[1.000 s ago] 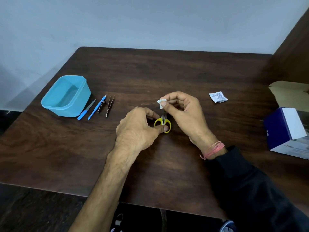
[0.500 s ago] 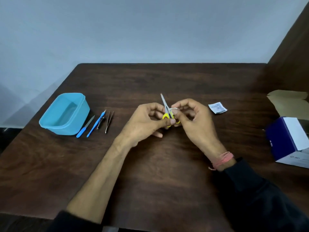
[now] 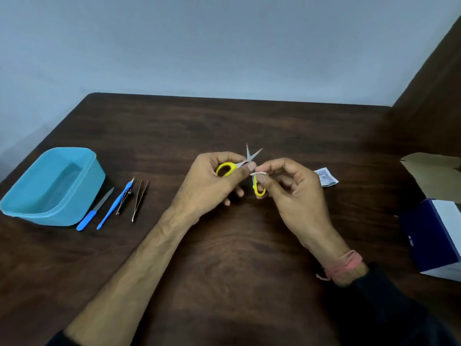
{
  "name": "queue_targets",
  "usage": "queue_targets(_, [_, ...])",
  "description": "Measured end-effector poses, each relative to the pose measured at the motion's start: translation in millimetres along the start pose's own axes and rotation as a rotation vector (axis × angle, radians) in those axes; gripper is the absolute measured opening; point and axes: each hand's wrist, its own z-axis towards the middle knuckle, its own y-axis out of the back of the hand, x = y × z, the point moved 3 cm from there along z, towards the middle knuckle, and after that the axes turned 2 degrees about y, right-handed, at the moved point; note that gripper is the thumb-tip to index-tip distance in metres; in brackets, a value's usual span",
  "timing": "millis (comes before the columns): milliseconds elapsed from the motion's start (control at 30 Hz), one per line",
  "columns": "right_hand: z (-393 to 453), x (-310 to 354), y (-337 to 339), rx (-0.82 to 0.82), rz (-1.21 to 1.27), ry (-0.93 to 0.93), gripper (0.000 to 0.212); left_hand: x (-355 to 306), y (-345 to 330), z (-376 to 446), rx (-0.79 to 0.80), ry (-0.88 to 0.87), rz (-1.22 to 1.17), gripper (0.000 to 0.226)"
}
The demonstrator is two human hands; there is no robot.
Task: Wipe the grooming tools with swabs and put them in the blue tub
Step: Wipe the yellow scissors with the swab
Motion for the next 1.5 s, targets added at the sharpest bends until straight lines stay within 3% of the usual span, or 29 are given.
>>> queue_targets(267, [6.2, 1.6, -0.8, -0.019, -0.035, 0.044, 0.010, -0.8, 6.1, 1.1, 0.029, 0.047, -0.072, 0.014])
queue_targets(533, [10.7, 3.2, 3.9, -0.044, -0.018, 0.000, 0.008, 1.7, 4.8, 0.0, 0.114, 0.026, 0.034, 0.012])
queue_targets(1200, [8.8, 7.1, 8.1, -0.155, -0.052, -0.088, 0.017, 1.9, 7.3, 1.5, 0.103, -0.043, 0.076, 0.011])
queue_targets(1500, [7.8, 10.6, 9.4, -0.172, -0.106, -0.023, 0.011, 5.1, 7.0, 3.7, 0.098, -0.031, 0.076, 0.011])
